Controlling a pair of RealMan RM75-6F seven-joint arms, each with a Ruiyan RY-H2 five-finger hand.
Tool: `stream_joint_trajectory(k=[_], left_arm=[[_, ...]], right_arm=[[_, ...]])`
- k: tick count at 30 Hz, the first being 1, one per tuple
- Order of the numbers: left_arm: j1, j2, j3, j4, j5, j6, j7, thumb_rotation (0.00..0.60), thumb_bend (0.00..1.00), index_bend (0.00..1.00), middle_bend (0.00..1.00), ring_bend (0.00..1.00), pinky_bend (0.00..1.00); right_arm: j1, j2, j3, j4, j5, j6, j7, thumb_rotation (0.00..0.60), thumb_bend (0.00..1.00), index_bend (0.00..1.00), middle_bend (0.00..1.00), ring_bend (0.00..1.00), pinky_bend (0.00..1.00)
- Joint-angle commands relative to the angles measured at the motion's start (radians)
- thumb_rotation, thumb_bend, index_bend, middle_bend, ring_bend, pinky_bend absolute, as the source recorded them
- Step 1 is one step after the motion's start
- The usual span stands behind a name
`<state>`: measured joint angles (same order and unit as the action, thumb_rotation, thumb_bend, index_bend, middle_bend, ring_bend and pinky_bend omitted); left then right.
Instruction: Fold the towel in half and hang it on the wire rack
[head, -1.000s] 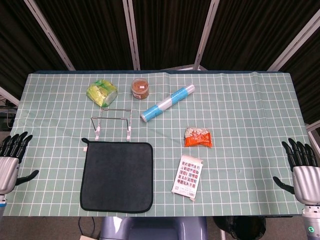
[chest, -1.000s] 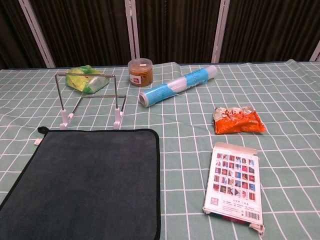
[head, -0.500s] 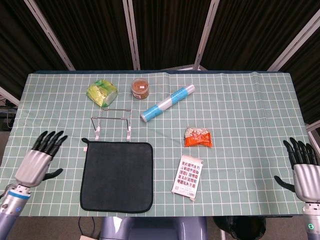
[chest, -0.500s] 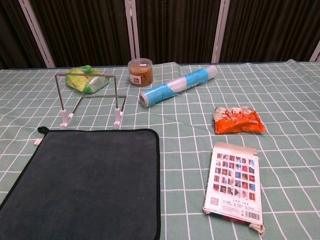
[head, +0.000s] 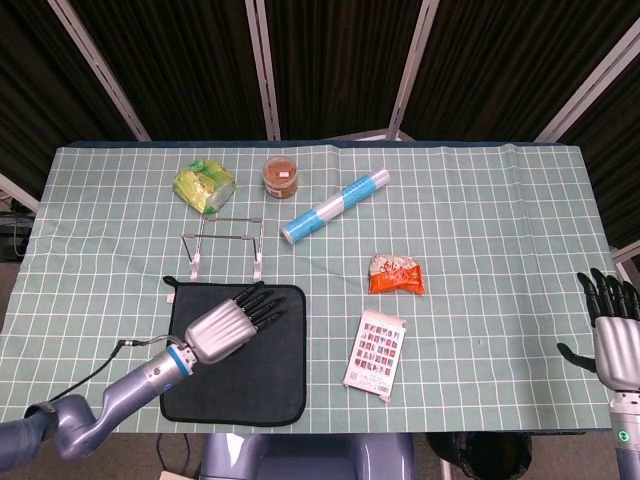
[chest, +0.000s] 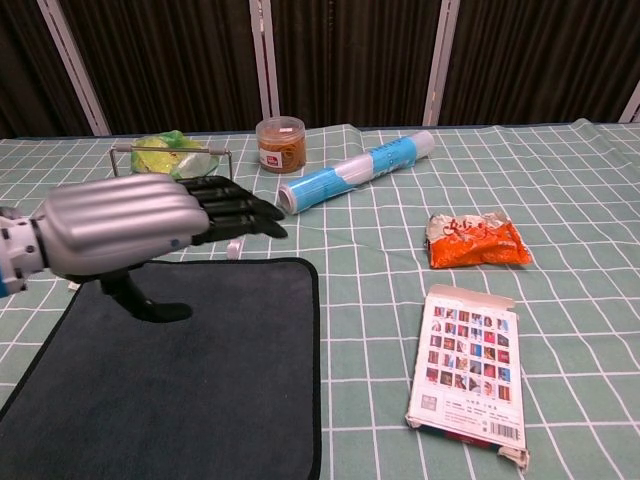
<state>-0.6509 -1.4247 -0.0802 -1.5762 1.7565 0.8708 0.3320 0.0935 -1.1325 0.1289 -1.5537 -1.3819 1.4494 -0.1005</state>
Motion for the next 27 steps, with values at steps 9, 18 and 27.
stream_joint_trajectory(k=[9, 18, 27], left_arm=[[-0.123, -0.131, 0.006, 0.112, 0.027, -0.071, -0.037, 0.600, 0.44, 0.28, 0.00, 0.00, 0.00], [-0.169, -0.206, 0.031, 0.190, 0.021, -0.096, -0.038, 0.600, 0.44, 0.35, 0.00, 0.00, 0.00], [-0.184, -0.255, 0.048, 0.249, -0.005, -0.097, -0.037, 0.600, 0.44, 0.35, 0.00, 0.00, 0.00]], right_arm=[[-0.001, -0.002, 0.013, 0.023, 0.036, -0.011, 0.017, 0.600, 0.00, 0.00, 0.00, 0.00, 0.00], [-0.004, 0.001, 0.014, 0.036, 0.048, -0.018, 0.032, 0.600, 0.00, 0.00, 0.00, 0.00, 0.00], [-0.003, 0.002, 0.012, 0.038, 0.044, -0.020, 0.039, 0.600, 0.00, 0.00, 0.00, 0.00, 0.00]])
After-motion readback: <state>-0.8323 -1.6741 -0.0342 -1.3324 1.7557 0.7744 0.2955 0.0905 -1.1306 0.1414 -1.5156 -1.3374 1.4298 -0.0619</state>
